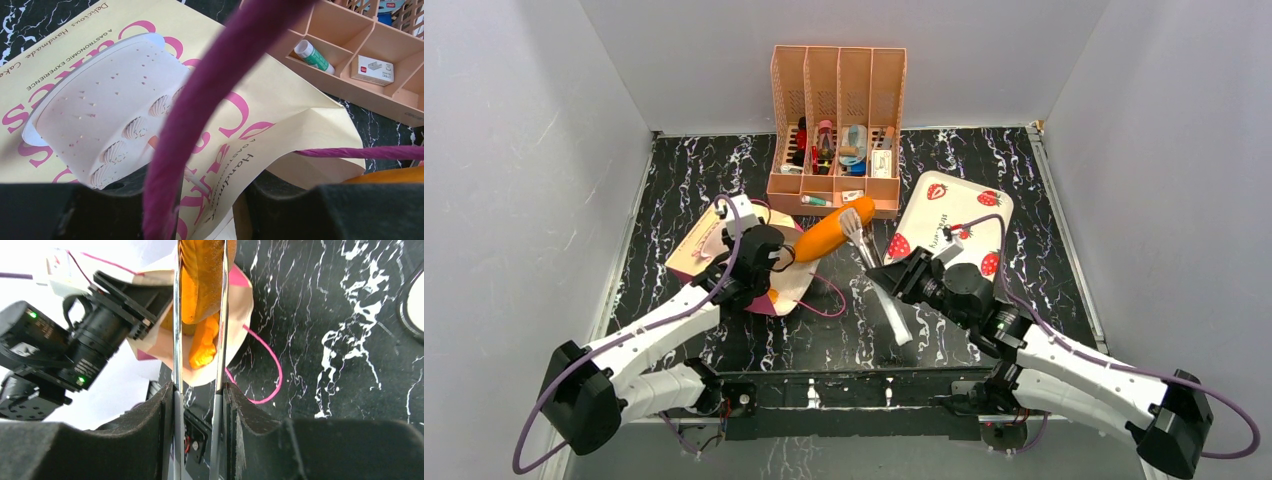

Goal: Take the fake bread out of the paper bag
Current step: Take out the fake bread from the paper bag, then place the fake bread in the container.

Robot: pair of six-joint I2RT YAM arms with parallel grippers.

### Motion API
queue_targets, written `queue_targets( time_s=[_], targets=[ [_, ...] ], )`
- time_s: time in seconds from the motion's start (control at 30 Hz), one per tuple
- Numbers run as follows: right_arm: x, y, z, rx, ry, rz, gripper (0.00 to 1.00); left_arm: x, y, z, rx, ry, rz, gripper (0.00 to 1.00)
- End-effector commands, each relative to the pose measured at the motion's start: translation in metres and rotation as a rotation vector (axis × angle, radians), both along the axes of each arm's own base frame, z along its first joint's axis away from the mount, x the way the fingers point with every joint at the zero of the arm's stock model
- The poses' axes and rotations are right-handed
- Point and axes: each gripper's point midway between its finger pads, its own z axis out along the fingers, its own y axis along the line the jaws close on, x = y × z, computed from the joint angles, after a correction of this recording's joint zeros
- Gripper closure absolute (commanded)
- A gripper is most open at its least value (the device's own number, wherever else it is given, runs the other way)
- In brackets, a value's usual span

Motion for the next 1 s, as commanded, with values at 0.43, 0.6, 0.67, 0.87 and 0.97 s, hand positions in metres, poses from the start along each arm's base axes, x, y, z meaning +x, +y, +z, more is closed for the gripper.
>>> queue_targets(
  time_s=[0.43,0.6,0.67,0.87,0.97],
  targets=[
    [0.047,-0.088,0.074,0.129,-0.152,-0.527,1.0,-0.011,0.008,0.009,-0.031,-0.009,-0.001,0.65],
    [0.064,-0.107,0.069,0.126,-0.142,-0.644,1.0,-0.013,0.004,0.013,-0.057,-0.006,-0.028,0.65],
    [0.08,-0.114,0.063,0.118,-0.125,-0.666,1.0,-0.014,0.003,0.015,-0.061,-0.005,-0.035,0.65],
    [0.133,-0.146,0.033,0.15,-0.022,-0.657,1.0,-0.015,0.0,0.018,-0.076,-0.007,-0.052,0.66],
    [0.149,-0.168,0.018,0.153,0.011,-0.695,1.0,-0.016,0.0,0.019,-0.082,-0.009,-0.058,0.66]
  ],
)
